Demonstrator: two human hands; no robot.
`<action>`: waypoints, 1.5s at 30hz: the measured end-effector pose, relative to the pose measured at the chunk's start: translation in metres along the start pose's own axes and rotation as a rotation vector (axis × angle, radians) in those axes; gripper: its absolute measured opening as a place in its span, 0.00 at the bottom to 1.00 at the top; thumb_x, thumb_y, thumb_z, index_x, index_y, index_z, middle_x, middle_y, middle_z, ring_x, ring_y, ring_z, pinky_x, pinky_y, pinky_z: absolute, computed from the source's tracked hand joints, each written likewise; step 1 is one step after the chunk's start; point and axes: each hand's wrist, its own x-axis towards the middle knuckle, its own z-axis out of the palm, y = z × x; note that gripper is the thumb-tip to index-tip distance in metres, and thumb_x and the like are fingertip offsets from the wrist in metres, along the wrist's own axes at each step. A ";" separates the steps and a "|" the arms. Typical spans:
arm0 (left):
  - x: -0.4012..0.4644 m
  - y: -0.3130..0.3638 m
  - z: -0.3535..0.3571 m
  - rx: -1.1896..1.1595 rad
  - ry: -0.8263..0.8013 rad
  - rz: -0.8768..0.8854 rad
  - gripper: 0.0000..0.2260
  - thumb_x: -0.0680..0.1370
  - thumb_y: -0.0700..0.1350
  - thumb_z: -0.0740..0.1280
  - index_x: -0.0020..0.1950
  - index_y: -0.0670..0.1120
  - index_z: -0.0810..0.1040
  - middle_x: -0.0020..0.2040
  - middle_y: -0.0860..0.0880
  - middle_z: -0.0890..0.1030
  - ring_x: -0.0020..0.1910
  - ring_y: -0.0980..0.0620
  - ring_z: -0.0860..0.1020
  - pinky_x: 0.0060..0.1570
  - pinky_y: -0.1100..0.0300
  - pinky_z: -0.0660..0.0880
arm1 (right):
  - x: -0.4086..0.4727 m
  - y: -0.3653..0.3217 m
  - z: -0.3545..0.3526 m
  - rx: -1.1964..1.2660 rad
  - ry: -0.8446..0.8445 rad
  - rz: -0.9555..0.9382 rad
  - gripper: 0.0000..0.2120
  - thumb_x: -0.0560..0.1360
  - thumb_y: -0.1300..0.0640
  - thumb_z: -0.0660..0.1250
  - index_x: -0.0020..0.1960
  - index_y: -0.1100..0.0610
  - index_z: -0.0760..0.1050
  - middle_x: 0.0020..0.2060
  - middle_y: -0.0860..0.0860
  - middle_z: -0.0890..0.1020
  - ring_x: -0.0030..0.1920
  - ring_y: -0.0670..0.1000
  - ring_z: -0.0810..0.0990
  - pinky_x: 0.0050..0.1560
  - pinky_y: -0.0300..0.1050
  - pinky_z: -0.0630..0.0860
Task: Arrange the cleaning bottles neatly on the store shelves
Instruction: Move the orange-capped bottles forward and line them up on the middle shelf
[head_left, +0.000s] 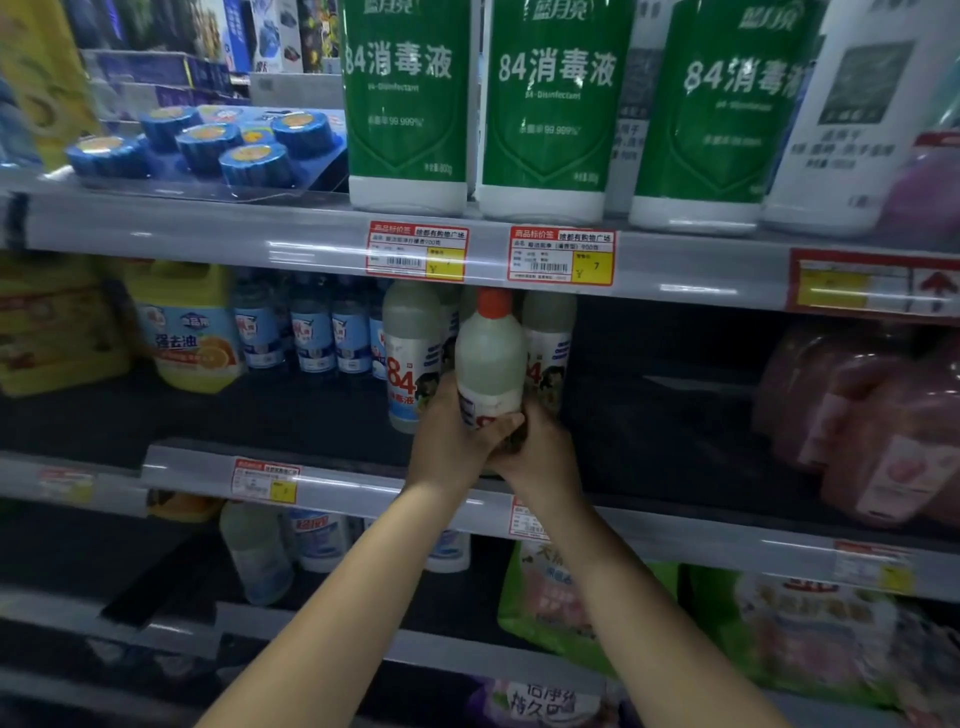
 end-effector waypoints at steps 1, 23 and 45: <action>0.002 -0.001 0.001 -0.005 0.005 -0.001 0.24 0.68 0.44 0.74 0.61 0.46 0.70 0.55 0.53 0.77 0.53 0.57 0.75 0.46 0.69 0.70 | 0.001 0.000 0.001 0.013 -0.007 0.016 0.28 0.65 0.60 0.75 0.63 0.56 0.71 0.55 0.53 0.81 0.53 0.51 0.80 0.51 0.47 0.79; 0.004 -0.027 0.006 0.242 0.252 0.075 0.21 0.70 0.43 0.73 0.59 0.42 0.72 0.56 0.45 0.76 0.53 0.52 0.75 0.47 0.64 0.70 | 0.012 0.003 0.014 -0.033 0.010 0.011 0.23 0.69 0.59 0.72 0.60 0.61 0.67 0.54 0.56 0.80 0.53 0.53 0.79 0.48 0.42 0.75; 0.014 -0.041 -0.001 0.408 0.250 0.092 0.07 0.72 0.39 0.70 0.46 0.40 0.74 0.44 0.45 0.78 0.42 0.53 0.73 0.38 0.65 0.66 | 0.017 0.015 0.023 -0.208 0.073 -0.086 0.12 0.71 0.64 0.68 0.52 0.59 0.71 0.53 0.57 0.76 0.51 0.54 0.78 0.50 0.50 0.77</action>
